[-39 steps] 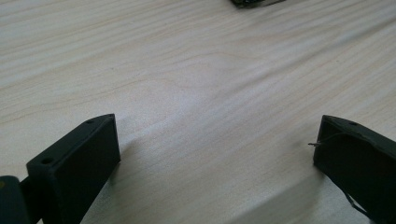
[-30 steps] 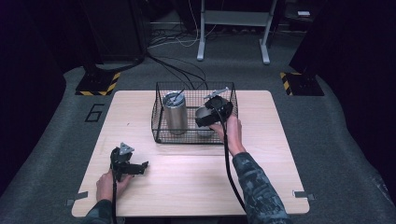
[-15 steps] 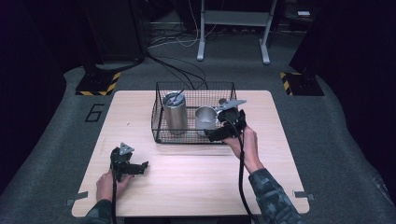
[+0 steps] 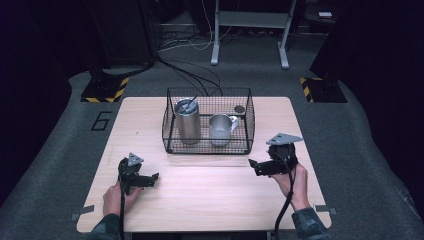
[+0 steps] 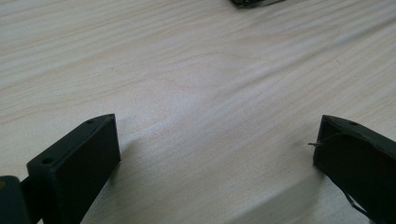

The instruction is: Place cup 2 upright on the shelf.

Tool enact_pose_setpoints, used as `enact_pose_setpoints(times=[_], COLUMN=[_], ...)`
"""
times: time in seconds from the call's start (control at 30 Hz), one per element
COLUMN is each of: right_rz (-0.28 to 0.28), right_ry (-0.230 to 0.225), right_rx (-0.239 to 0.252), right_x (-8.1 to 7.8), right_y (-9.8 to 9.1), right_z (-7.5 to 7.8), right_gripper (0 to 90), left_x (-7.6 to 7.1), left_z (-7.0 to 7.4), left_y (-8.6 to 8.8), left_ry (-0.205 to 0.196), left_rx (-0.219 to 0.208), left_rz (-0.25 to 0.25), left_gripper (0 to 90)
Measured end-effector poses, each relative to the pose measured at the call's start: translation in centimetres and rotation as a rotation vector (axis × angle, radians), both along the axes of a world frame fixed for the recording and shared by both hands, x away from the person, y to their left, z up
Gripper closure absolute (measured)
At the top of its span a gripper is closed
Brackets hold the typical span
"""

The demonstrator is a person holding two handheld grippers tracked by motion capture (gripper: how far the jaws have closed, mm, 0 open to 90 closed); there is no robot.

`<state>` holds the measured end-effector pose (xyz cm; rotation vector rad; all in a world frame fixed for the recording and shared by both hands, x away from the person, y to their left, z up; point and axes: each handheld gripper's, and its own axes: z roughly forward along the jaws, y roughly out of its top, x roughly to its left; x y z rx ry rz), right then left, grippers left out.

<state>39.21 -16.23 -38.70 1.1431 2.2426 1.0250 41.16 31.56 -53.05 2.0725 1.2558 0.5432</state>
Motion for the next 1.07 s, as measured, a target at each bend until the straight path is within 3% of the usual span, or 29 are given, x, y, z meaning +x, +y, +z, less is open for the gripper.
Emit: enact_pose_setpoints(times=[0.33, 0.43, 0.5, 0.57, 0.67, 0.77, 0.9, 1.07], right_rz=[-0.153, -0.195, -0.211, -0.228, -0.279, -0.316, -0.323, -0.315], right_ry=[0.080, 0.097, 0.121, 0.146, 0.161, 0.106, 0.082, 0.086], right_rx=[0.021, 0.015, 0.018, 0.022, 0.058, 0.040, 0.002, 0.001], right_x=[-1.6, -2.1, -2.2, -2.3, -2.8, -3.2, -3.1, -2.9], right_y=[-6.0, -7.2, -8.0, -8.8, -10.3, -10.9, -11.0, -11.1], right_z=[-6.5, -8.5, -9.9, -11.2, -13.4, -14.1, -14.3, -14.3], right_gripper=[0.0, 0.0, 0.0, 0.0, 0.0, 0.0, 0.0, 0.0], left_x=[0.1, 0.0, 0.1, 0.1, 0.1, 0.1, 0.0, 0.0], left_z=[0.1, 0.1, -0.1, 0.0, -0.1, 0.0, 0.0, 0.0], left_y=[0.1, 0.0, -0.1, 0.0, -0.1, 0.0, 0.0, -0.1], left_ry=[0.002, 0.009, -0.013, -0.001, -0.012, -0.008, 0.002, -0.006], left_rx=[0.004, 0.001, -0.014, 0.002, -0.010, 0.000, 0.001, -0.006], left_rz=[-0.007, -0.005, 0.010, -0.004, 0.009, 0.001, -0.003, 0.007], left_gripper=[0.2, 0.2, 0.2, 0.1, 0.1, 0.2, 0.1, 0.1])
